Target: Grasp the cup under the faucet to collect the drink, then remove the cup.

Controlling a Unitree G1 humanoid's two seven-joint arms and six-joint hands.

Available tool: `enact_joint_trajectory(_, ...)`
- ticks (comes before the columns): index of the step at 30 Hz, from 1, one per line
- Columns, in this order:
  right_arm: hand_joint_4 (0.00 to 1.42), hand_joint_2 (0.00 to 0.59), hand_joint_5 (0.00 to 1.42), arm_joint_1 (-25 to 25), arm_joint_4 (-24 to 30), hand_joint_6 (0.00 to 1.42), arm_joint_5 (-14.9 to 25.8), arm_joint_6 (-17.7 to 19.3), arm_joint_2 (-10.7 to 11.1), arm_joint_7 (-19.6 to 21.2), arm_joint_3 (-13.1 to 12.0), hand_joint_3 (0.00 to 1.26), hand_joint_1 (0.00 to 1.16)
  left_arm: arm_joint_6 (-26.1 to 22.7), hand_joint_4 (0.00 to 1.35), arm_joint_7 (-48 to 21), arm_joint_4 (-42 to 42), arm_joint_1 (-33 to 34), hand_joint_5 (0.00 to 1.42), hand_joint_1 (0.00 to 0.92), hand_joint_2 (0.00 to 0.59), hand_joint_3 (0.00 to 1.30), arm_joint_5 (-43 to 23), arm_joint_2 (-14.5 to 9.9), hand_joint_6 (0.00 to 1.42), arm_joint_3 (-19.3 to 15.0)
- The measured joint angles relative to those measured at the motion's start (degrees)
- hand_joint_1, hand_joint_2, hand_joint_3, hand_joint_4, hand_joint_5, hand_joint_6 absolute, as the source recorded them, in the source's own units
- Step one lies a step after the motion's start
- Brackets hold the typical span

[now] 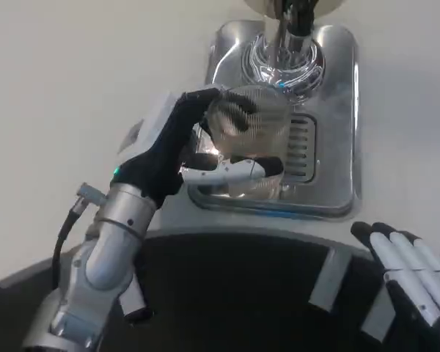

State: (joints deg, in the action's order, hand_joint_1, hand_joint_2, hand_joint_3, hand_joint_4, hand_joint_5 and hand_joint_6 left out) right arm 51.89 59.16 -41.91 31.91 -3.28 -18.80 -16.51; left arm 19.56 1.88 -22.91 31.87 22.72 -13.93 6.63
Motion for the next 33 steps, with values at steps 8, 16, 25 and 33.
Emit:
enact_joint_trajectory(8, 0.0, 0.28, 0.04, -1.0, 0.0, 0.17, -0.5, -0.8, -0.7, -0.1, 0.4, 0.01, 0.68, 1.9, 1.25, 2.7, -7.0, 4.3, 1.35, 0.779, 0.069, 1.06, 0.5, 1.3, 1.42, 1.2)
enact_joint_trajectory(16, 0.0, 0.271, 0.06, -0.9, 0.0, 0.18, -0.5, -0.7, -0.9, -0.2, 0.9, 0.02, 0.69, 3.1, 1.22, 6.1, -16.0, 10.9, 1.35, 0.779, 0.071, 1.06, 1.7, 1.7, 1.42, 2.2)
enact_joint_trajectory(25, 0.0, 0.276, 0.06, -0.7, 0.0, 0.19, -0.5, -0.2, -1.0, -0.2, 1.2, 0.02, 0.7, 3.5, 1.19, 9.0, -20.0, 13.6, 1.34, 0.77, 0.069, 1.06, 2.4, 2.7, 1.42, 3.5)
enact_joint_trajectory(33, 0.0, 0.28, 0.06, -1.0, 0.0, 0.21, -0.6, -1.3, -1.1, -0.2, 1.3, 0.01, 0.69, 3.7, 1.07, 10.3, -22.7, 15.4, 1.26, 0.692, 0.078, 0.9, 2.5, 3.2, 1.42, 3.9)
